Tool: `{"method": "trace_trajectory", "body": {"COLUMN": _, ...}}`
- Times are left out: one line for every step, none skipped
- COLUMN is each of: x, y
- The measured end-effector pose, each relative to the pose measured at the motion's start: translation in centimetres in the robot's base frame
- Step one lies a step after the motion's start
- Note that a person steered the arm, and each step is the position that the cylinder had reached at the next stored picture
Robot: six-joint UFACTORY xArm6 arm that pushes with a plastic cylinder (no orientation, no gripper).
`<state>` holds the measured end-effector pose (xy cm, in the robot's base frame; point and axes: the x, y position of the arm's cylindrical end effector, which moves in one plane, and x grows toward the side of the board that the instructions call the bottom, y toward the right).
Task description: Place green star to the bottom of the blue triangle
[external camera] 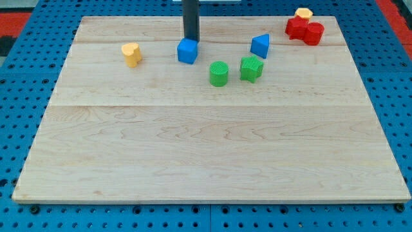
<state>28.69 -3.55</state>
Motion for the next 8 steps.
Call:
{"method": "trace_trajectory", "body": {"x": 2.8, "y": -1.9}}
{"method": "trace_trajectory", "body": {"x": 2.5, "y": -2.2}}
{"method": "trace_trajectory", "body": {"x": 4.0, "y": -3.8}}
{"method": "trace_trajectory", "body": {"x": 5.3, "y": -3.6}}
{"method": "trace_trajectory", "body": {"x": 2.7, "y": 0.0}}
{"method": "trace_trajectory", "body": {"x": 3.3, "y": 5.5}}
{"method": "trace_trajectory", "body": {"x": 4.6, "y": 8.4}}
{"method": "trace_trajectory", "body": {"x": 4.9, "y": 9.8}}
